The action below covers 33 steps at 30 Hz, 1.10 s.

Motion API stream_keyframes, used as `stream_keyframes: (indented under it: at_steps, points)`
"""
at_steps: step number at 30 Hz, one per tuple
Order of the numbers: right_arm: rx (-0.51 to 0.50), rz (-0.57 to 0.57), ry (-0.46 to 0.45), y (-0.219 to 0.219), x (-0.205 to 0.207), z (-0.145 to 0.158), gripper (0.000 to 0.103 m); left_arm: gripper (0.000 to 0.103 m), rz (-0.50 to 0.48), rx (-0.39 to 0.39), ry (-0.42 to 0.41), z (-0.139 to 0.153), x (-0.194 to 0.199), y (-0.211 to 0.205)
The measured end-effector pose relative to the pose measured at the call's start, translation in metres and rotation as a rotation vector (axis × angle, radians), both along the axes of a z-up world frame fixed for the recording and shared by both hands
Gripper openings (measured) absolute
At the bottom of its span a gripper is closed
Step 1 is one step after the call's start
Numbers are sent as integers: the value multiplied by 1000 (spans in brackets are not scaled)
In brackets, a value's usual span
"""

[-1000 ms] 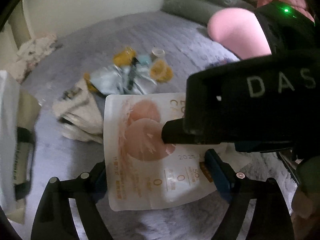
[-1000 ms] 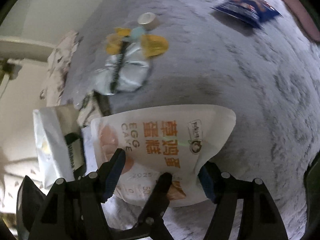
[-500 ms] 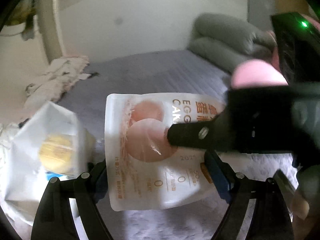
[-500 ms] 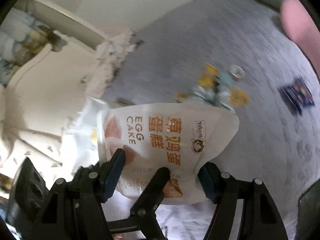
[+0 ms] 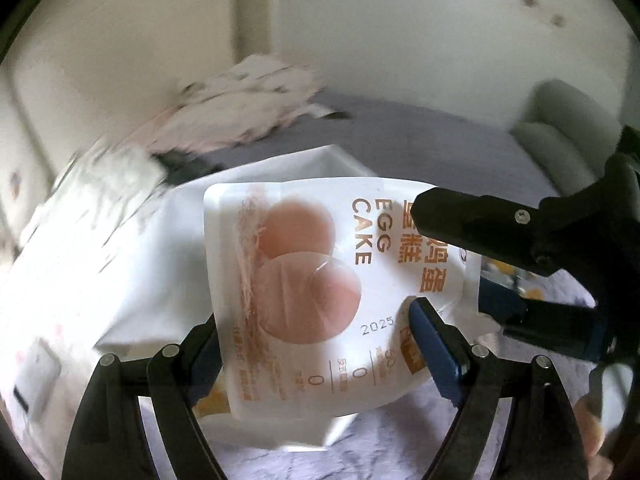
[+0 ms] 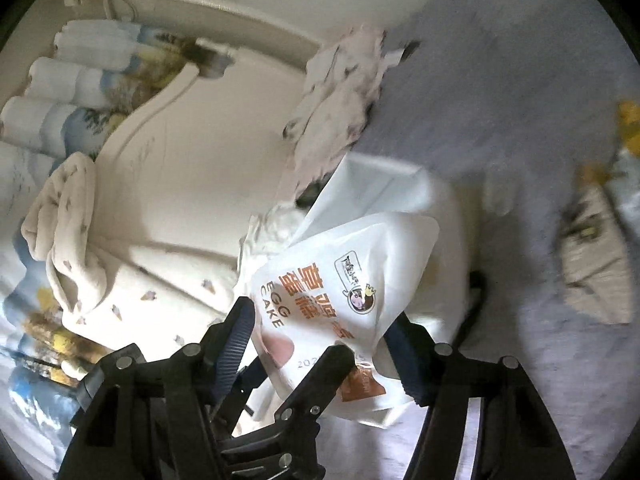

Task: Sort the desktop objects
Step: 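Carry the EGG CAKE pouch into the white paper bag and release it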

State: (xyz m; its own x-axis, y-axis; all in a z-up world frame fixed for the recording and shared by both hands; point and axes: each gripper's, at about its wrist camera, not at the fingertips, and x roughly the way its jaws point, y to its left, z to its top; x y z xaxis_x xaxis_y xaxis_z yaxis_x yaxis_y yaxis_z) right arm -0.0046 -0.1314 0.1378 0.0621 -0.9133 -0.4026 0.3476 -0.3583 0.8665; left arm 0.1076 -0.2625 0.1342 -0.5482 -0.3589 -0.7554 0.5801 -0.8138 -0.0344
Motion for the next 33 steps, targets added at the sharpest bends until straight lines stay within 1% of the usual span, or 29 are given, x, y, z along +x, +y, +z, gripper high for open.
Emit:
stream_keyframes:
  at_steps: [1, 4, 5, 7, 8, 10, 12, 13, 14, 16, 19, 21, 23, 24, 26, 28, 31, 33]
  points:
    - [6, 18, -3, -14, 1, -3, 63, 86, 33, 8, -12, -3, 4, -7]
    - [39, 62, 14, -36, 7, -6, 63, 86, 102, 22, -49, -16, 7, -28]
    - [56, 72, 19, -45, 10, -8, 63, 86, 117, 40, -58, -20, 7, -32]
    - [94, 93, 14, -59, 13, -19, 63, 86, 158, 103, -85, -37, 8, -51]
    - [106, 102, 7, -64, 12, -26, 63, 86, 172, 126, -99, -42, 13, -51]
    - [137, 114, -19, -76, 12, -40, 63, 85, 208, 159, -155, -62, 11, -63]
    - [154, 125, -54, -86, 13, -57, 63, 85, 253, 157, -239, -82, 9, -69]
    - [166, 122, -78, -89, 12, -68, 59, 87, 271, 140, -271, -87, 7, -68]
    - [162, 117, -103, -89, 11, -75, 57, 88, 280, 128, -290, -90, 6, -67]
    - [148, 106, -141, -88, 8, -88, 57, 89, 287, 116, -317, -94, 3, -65]
    - [131, 94, -145, -83, 7, -92, 57, 91, 299, 115, -333, -94, 2, -67]
    - [134, 96, -139, -83, 7, -89, 56, 91, 313, 102, -338, -91, 4, -67]
    - [147, 98, -120, -83, 7, -84, 56, 91, 330, 63, -334, -83, 7, -66]
    - [150, 96, -108, -82, 7, -82, 58, 91, 346, 21, -330, -76, 10, -66]
    - [150, 86, -93, -79, 7, -76, 58, 91, 386, -63, -321, -61, 17, -65]
    - [136, 85, -95, -75, 6, -72, 58, 91, 420, -116, -286, -43, 30, -66]
    - [114, 86, -107, -71, 7, -67, 58, 91, 427, -107, -207, -27, 44, -68]
    - [101, 82, -94, -64, 7, -59, 58, 91, 410, -95, -171, -21, 45, -61]
